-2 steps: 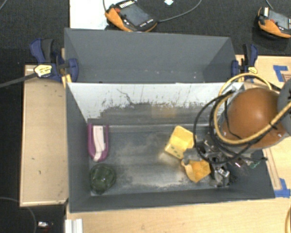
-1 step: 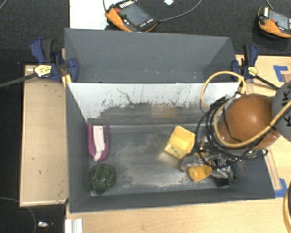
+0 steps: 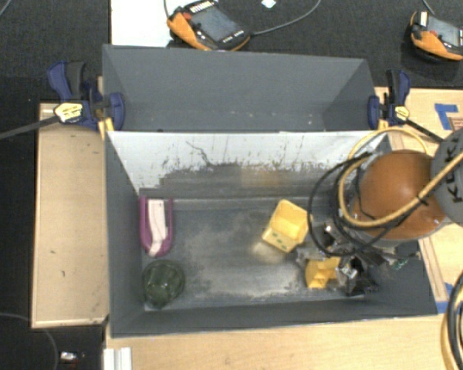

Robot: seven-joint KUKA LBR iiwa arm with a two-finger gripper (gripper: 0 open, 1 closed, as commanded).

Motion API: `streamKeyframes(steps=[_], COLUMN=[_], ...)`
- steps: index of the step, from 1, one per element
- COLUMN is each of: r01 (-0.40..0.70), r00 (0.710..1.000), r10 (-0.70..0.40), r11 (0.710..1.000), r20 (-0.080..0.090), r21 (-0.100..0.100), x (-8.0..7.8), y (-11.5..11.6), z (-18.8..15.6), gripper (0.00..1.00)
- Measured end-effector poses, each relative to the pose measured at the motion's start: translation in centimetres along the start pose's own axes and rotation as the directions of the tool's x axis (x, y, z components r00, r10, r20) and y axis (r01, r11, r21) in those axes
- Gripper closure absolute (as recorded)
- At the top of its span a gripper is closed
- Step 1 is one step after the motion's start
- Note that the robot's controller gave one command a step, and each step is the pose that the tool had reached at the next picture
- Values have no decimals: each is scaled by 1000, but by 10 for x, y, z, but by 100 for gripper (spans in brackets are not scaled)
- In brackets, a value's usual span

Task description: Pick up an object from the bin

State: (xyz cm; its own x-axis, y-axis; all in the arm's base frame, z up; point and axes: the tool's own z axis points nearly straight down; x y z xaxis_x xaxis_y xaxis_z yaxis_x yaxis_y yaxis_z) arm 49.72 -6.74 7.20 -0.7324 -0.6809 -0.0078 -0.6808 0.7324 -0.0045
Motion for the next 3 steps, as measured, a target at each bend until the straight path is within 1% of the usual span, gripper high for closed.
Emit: streamKeyframes(steps=[2, 3], r01=[3, 4], r00=[1000, 1000], r10=[-3, -4], r11=[1000, 1000], r20=[3, 4], r21=[1, 2], x=[0, -1], y=[0, 0], z=[-3, -12], gripper=[100, 100])
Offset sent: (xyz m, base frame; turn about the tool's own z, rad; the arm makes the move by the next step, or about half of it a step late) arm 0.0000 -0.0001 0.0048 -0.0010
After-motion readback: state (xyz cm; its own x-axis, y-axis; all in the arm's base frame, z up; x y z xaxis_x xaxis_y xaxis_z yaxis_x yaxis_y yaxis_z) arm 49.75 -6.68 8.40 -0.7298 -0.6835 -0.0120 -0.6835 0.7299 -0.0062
